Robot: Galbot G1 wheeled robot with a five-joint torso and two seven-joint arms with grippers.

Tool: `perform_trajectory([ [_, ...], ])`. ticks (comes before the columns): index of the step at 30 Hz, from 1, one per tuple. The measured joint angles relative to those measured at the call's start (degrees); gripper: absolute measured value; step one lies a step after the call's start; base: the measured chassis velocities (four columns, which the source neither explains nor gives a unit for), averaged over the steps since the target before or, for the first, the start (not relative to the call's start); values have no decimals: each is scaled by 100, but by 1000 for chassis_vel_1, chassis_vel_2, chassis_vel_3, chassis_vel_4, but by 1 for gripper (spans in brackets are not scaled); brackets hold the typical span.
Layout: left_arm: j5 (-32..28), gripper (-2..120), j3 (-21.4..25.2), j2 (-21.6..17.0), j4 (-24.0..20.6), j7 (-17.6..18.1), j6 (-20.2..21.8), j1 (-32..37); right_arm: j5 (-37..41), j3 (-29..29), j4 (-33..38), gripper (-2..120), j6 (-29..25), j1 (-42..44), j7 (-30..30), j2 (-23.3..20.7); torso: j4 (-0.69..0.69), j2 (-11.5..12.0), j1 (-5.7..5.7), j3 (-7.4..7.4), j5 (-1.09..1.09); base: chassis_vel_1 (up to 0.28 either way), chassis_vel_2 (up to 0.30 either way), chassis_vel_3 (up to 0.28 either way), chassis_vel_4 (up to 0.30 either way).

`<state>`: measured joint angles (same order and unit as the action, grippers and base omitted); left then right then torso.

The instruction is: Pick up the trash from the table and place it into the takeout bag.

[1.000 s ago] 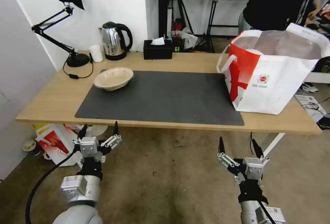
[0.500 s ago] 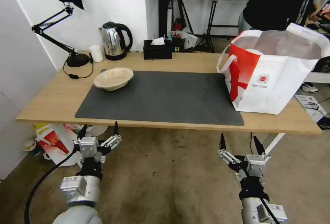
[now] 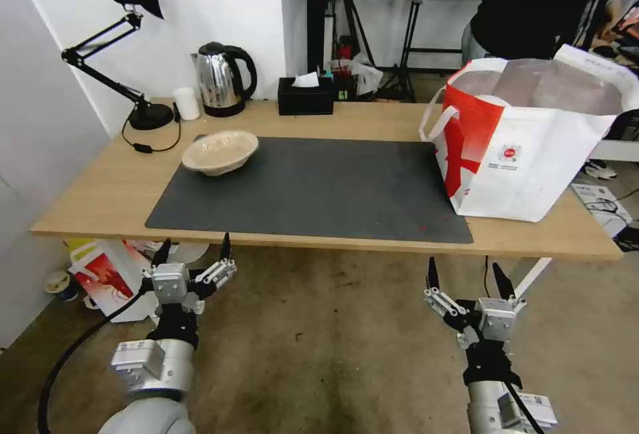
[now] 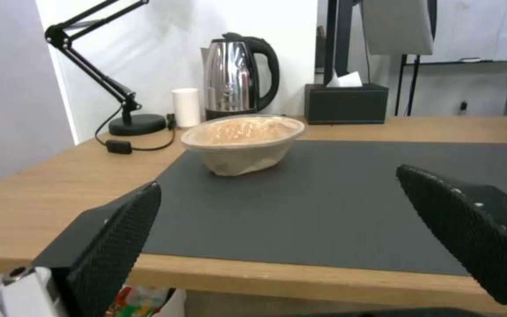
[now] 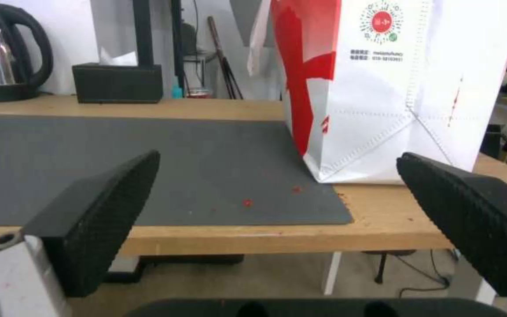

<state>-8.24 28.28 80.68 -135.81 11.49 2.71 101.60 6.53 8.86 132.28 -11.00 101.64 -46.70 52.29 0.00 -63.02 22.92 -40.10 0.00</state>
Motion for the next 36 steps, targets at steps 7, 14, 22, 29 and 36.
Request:
perform_trajectory([
  [7,-121,100,58,-65,-56,7,33,-55,0,0,-1,100,2,1,-3,0,0,0,0,0,0,0,0,0,0],
  [14,-729,100,289,-375,-265,216,273,-336,0,0,-2,100,2,1,-5,0,0,0,0,0,1,0,0,0,0],
  [22,-2871,100,978,-1066,-646,988,907,-888,1,1,-2,100,2,1,-5,-1,0,0,0,0,1,0,0,0,0],
  [29,-4700,100,1517,-1538,-760,1637,1423,-1341,1,0,-2,100,2,1,-5,-1,-1,0,0,-1,1,0,0,0,0],
  [36,-7358,100,1873,-2354,-307,2637,2213,-2457,0,0,-2,100,2,2,-5,-1,0,0,0,-1,1,0,0,0,0],
])
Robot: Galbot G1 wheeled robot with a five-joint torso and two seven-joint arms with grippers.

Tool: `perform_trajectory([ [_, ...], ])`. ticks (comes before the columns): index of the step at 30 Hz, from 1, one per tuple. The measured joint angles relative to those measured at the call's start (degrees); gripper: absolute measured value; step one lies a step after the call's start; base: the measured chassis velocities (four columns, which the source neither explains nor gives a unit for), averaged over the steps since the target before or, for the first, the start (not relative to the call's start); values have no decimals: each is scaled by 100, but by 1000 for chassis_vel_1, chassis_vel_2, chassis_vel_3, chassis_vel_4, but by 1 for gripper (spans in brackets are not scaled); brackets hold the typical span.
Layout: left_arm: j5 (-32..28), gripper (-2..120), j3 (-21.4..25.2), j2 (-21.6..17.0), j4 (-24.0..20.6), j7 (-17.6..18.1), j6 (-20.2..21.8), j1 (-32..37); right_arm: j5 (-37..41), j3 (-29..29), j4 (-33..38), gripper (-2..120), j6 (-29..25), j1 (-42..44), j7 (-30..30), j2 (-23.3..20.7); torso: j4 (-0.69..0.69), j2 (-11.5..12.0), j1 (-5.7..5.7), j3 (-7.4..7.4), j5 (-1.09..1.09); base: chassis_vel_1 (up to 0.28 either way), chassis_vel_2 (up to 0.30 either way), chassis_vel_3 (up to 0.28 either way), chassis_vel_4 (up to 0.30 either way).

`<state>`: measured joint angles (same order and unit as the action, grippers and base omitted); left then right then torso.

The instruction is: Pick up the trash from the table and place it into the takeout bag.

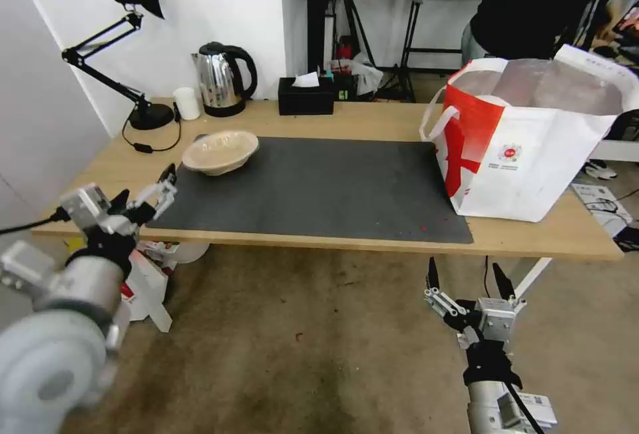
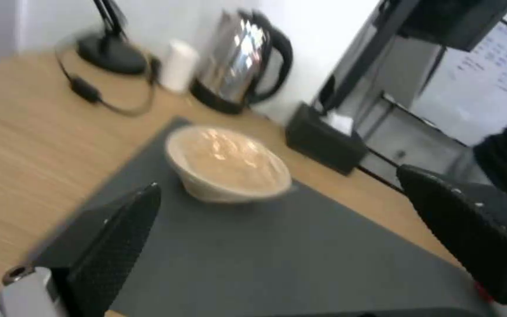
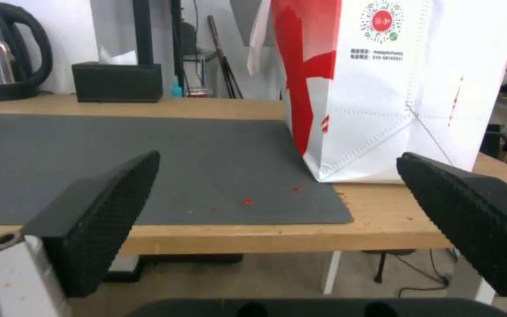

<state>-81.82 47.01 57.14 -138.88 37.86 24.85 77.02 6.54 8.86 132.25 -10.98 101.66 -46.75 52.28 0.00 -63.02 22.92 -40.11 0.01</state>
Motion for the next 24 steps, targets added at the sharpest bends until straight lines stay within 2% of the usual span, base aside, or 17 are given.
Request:
perform_trajectory([
  [1,0,100,0,0,0,0,0,0,0,0,0,100,0,0,0,0,0,0,0,0,0,0,0,0,0],
  [4,-1457,100,-101,-350,345,616,155,-688,0,-1,0,100,0,0,0,0,0,0,0,0,-1,0,0,0,0],
  [5,-1457,100,-101,-350,345,616,155,-688,0,-1,0,100,0,0,0,0,0,0,0,0,-1,0,0,0,0],
  [8,-2536,100,-358,-541,824,921,186,-1284,0,0,0,100,0,0,0,0,1,0,0,0,-1,0,0,0,0],
  [10,-2703,100,-431,-560,948,1002,191,-1417,0,0,0,100,0,0,0,0,1,0,0,0,-1,0,0,0,0],
  [13,-3605,100,-641,-606,1510,1418,211,-2002,0,0,0,100,0,0,0,0,0,0,0,0,-1,0,0,0,0],
  [19,-4076,100,-732,-660,2112,1723,236,-2400,0,0,0,100,0,0,0,0,-1,0,0,0,-1,0,0,0,0],
  [23,-4027,100,-803,-683,2434,1987,243,-2509,0,-1,0,100,0,0,0,0,2,0,0,0,0,0,0,0,0],
  [24,-3997,100,-803,-699,2527,2032,245,-2509,0,0,0,100,0,0,0,0,0,0,0,0,0,0,0,0,0],
])
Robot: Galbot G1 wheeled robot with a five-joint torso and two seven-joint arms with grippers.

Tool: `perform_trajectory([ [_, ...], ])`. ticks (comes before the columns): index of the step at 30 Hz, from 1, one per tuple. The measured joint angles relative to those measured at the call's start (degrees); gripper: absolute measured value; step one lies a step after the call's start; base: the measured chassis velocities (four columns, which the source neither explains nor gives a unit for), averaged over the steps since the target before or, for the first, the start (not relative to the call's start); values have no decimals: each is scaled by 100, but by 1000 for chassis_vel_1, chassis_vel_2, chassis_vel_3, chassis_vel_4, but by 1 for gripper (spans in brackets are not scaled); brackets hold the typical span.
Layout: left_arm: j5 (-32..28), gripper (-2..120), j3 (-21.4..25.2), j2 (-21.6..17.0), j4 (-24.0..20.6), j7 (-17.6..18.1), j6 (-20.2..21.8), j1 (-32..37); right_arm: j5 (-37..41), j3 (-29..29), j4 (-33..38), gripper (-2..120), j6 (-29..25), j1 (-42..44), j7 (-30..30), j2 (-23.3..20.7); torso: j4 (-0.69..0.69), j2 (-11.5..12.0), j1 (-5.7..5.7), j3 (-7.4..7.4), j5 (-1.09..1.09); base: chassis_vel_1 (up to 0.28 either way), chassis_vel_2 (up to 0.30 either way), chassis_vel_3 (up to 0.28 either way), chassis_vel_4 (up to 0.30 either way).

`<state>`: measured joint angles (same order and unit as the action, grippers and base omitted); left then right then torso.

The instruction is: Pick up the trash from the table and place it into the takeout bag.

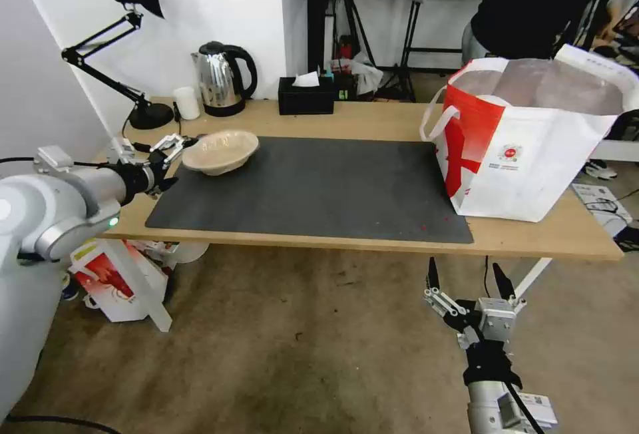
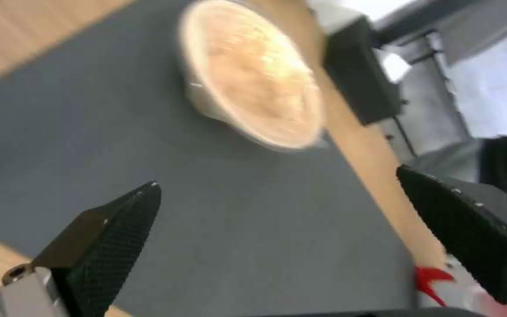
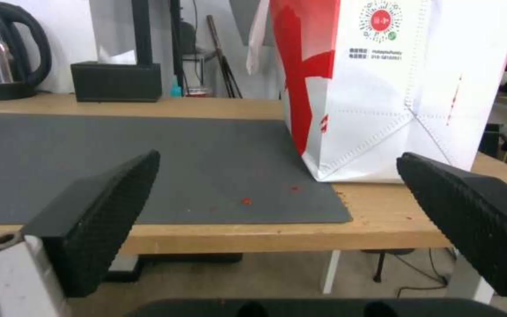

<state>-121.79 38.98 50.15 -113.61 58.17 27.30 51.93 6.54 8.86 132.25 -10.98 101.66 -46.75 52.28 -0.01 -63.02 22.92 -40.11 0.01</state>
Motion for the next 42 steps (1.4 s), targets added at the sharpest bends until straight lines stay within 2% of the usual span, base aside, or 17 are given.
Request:
perform_trajectory([
  [16,163,100,-98,-59,498,-44,10,-207,0,0,0,100,0,0,0,0,2,-2,0,1,-2,0,0,0,0],
  [26,460,100,-153,121,801,-169,71,-237,0,0,0,100,0,0,0,0,-1,-2,0,1,-1,0,0,0,0],
  [30,513,100,-247,180,991,-238,91,-359,-1,0,0,100,0,0,0,0,0,-2,0,0,-1,0,0,0,0],
  [38,648,100,-725,341,1508,-360,121,-923,-1,0,0,100,0,0,0,0,1,-1,0,0,-1,0,0,0,0],
  [42,685,100,-887,460,1619,-366,148,-1130,-1,0,0,100,0,0,0,0,1,-1,0,0,-2,0,0,0,0],
])
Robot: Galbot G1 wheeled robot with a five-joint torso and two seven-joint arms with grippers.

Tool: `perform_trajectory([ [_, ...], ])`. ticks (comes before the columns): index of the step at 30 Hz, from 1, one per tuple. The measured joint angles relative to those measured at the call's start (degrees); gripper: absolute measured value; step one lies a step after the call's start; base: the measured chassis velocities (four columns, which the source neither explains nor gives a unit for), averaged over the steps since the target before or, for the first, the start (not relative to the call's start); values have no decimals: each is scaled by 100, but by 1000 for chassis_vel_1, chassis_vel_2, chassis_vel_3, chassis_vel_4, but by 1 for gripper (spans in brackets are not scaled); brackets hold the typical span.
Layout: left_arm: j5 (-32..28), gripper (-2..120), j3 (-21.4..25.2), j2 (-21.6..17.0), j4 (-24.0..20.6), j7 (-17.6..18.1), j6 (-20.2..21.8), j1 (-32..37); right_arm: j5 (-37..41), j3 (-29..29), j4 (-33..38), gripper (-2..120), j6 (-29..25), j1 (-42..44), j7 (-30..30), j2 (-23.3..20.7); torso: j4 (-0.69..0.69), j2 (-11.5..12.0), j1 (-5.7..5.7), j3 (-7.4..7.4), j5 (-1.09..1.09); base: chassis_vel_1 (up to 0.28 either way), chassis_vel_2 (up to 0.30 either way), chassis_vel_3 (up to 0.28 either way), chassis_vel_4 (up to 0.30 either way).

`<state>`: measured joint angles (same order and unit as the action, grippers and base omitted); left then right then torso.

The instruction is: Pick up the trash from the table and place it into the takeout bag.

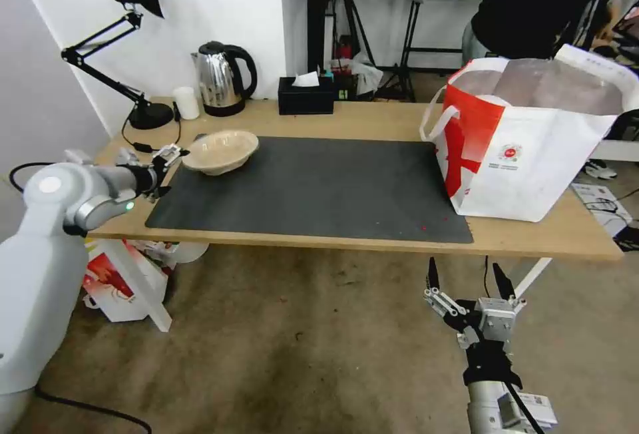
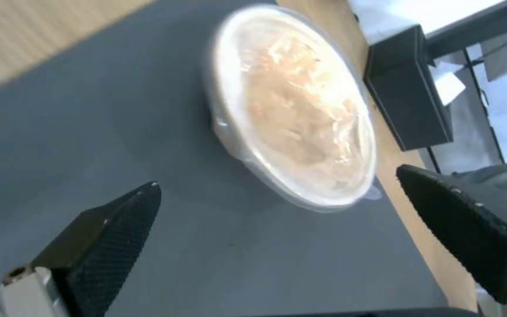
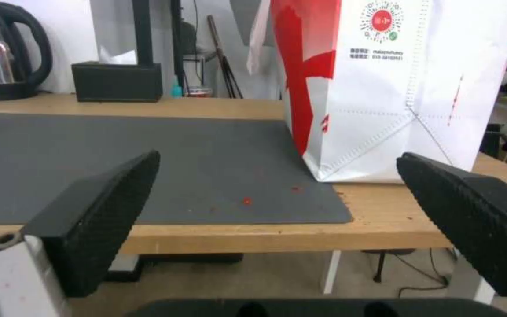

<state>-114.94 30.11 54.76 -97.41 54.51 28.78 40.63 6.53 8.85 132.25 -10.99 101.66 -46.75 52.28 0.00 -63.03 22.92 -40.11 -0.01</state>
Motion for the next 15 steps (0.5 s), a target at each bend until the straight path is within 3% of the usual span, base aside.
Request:
perform_trajectory([
  [15,346,100,-488,412,730,-130,13,-572,0,0,0,100,0,0,1,0,0,1,0,0,1,0,0,0,0],
])
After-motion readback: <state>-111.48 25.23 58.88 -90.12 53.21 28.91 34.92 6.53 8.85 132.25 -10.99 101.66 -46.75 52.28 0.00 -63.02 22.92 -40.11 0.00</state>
